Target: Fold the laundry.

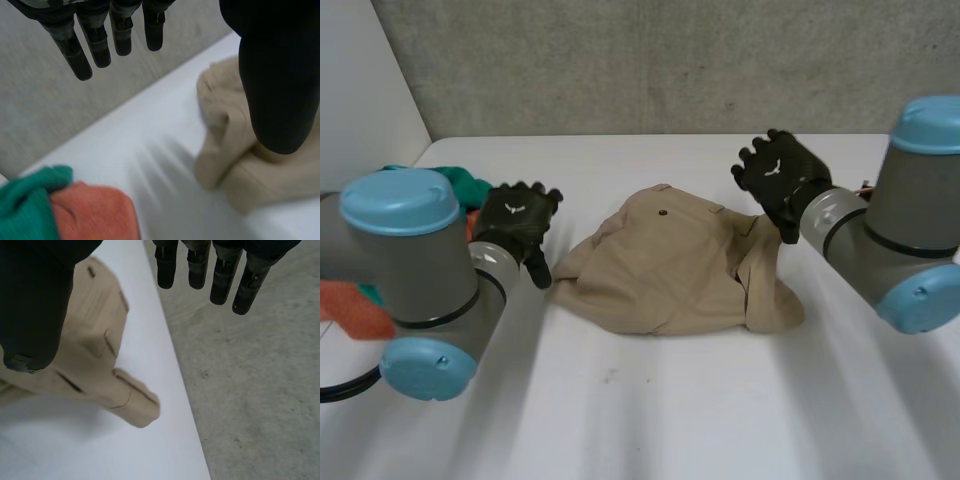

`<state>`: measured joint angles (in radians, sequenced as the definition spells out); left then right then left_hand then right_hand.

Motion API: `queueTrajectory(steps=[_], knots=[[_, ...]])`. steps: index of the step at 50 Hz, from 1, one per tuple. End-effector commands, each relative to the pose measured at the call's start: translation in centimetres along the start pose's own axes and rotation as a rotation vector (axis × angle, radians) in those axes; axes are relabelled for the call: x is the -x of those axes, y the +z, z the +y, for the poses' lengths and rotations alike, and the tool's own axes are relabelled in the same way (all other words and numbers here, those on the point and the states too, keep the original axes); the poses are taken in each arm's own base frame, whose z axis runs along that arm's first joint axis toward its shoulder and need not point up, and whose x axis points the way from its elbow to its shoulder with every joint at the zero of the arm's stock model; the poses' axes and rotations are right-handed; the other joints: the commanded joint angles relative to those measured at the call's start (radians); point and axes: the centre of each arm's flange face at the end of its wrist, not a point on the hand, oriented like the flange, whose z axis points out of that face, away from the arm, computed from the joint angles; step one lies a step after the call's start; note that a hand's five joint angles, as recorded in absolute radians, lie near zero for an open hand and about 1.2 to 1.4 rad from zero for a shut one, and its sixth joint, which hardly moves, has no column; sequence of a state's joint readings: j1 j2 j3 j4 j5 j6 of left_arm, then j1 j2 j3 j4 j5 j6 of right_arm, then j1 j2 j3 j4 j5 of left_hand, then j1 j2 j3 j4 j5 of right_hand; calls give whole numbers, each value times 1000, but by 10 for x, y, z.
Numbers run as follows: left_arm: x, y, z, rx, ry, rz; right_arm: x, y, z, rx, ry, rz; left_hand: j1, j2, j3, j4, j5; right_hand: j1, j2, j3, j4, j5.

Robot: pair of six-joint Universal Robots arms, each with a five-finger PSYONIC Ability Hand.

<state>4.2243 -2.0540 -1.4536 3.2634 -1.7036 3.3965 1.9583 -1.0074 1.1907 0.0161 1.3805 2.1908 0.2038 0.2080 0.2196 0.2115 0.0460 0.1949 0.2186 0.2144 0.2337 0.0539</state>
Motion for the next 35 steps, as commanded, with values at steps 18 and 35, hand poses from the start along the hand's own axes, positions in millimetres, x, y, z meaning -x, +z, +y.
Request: queueTrajectory(steps=[18,35], knots=[[-21,54,28,48,-62,85,20,-38,29,220,-86,-170,197,193,182,190,181,1201,1178,1182,1163,1168],[-32,55,32,53,-54,111,22,-111,15,358,149,-310,215,211,199,208,198,1201,1178,1182,1163,1168]])
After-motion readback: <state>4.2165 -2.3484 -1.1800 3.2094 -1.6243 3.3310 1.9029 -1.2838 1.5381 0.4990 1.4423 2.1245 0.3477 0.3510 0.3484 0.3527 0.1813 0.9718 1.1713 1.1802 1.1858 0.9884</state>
